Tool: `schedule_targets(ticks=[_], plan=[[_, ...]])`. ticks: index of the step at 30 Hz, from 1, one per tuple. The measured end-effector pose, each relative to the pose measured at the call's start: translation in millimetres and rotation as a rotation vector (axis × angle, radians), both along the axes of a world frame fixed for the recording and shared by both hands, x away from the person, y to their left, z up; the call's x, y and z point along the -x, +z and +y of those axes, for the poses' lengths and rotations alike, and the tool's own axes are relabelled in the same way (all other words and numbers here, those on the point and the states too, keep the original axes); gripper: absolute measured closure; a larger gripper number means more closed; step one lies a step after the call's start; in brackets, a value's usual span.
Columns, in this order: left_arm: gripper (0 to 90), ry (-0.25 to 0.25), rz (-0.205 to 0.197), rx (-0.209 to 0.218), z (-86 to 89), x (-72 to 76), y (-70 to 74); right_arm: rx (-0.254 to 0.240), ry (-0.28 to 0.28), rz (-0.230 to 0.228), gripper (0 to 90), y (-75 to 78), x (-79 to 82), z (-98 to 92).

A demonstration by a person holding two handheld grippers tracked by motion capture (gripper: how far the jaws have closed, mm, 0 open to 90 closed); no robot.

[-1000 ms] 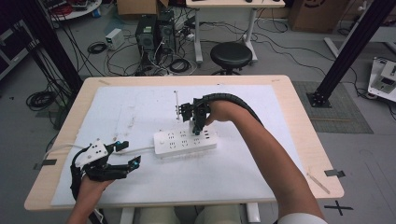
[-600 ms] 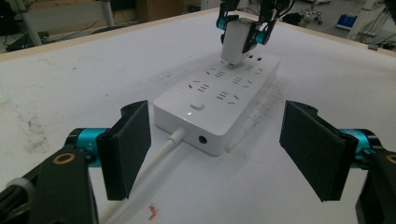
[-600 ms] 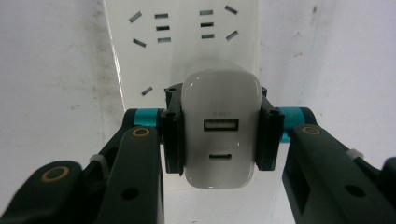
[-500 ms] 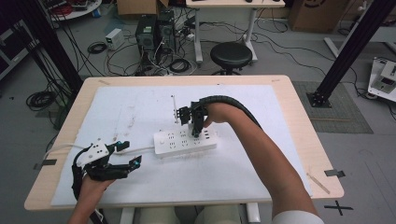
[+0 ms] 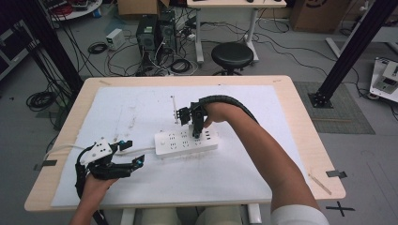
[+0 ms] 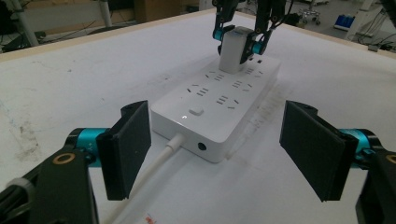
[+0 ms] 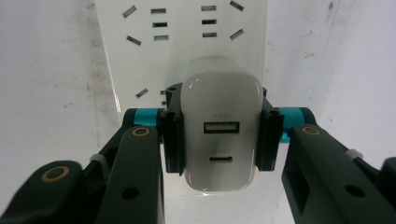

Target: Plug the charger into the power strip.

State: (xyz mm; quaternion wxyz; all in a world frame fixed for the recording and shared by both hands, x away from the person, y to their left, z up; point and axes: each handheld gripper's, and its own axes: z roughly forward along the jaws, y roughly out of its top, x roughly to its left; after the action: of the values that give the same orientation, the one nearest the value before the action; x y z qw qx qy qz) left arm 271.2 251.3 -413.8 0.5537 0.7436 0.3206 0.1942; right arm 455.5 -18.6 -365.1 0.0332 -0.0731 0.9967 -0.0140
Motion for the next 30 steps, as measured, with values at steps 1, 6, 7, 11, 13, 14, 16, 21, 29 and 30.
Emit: schedule_targets(ticks=[1,6,7,11,13,14,16,21,29,30], plan=[[24.8,0.002,-0.002,-0.002,0.8,0.6,0.2,-0.009,0.005,0.003,64.0,-0.4,-1.0,-0.6],[24.8,0.013,-0.002,0.001,4.8,2.3,-0.3,-0.01,-0.011,0.012,63.9,-0.4,-1.4,-1.8],[24.8,0.014,-0.004,0.001,5.6,3.0,-0.4,-0.021,-0.004,0.011,63.8,-0.8,-2.2,-2.1],[24.8,0.022,-0.002,0.0,9.1,6.1,-0.9,-0.034,-0.008,0.022,63.5,-0.8,-3.2,-3.9],[24.8,0.026,0.001,0.001,9.9,7.5,-0.7,-0.04,-0.009,0.023,63.5,-0.7,-3.7,-4.7],[24.8,0.026,-0.004,-0.001,10.4,7.6,-0.4,-0.039,-0.012,0.024,63.4,-0.6,-3.9,-4.7],[24.8,0.026,-0.002,0.0,10.6,8.3,0.6,-0.048,-0.014,0.027,63.2,-0.8,-4.5,-5.0],[24.8,0.022,-0.008,-0.002,10.6,7.9,1.8,-0.082,-0.036,0.021,62.9,-0.5,-2.2,-9.9],[24.8,0.021,-0.013,0.003,9.6,8.6,2.4,-0.154,-0.096,0.046,59.6,-0.4,-5.0,-15.8],[24.8,0.022,-0.012,0.005,9.8,8.9,2.3,-0.17,-0.114,0.056,56.0,0.6,-6.2,-17.1]])
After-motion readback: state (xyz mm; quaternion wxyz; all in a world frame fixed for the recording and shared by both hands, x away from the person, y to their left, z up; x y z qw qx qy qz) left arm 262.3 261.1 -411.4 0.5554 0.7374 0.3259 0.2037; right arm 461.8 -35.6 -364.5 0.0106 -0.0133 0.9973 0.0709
